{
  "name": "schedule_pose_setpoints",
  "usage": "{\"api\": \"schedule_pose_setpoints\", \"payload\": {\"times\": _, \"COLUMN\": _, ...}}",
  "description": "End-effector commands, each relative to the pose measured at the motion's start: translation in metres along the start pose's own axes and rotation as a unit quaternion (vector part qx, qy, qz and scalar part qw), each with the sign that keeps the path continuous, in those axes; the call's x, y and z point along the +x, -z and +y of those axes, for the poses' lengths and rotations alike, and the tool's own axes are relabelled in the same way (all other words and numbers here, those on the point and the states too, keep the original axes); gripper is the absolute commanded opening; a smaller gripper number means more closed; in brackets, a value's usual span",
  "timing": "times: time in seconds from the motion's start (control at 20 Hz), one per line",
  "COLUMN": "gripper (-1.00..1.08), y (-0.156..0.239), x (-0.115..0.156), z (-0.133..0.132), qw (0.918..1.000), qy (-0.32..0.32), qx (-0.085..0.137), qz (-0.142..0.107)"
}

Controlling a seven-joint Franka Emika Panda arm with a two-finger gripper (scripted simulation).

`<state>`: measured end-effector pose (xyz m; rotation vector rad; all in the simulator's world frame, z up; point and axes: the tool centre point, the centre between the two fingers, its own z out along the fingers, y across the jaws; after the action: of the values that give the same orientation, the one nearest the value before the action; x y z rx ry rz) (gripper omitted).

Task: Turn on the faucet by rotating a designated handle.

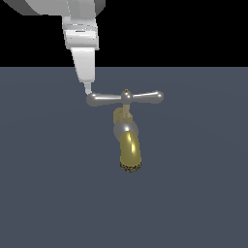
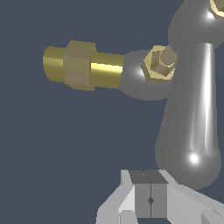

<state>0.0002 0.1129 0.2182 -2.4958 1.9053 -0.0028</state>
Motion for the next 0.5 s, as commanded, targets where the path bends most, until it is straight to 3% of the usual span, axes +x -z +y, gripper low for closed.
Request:
{"api": "schedule_pose_setpoints", "payload": {"times": 0.0, "gripper": -1.0, "y": -0.008, "x": 0.006, "z": -0.007, "qw": 0.9998, "qy": -0.019, "qx": -0.001, "qz": 0.0}}
{"api": "schedule_pose_setpoints", "payload": {"times": 0.45, "gripper": -1.0, "y": -0.02, "x": 0.015, "z": -0.018, "qw": 0.9988, "qy": -0.049, "qx": -0.001, "qz": 0.0}}
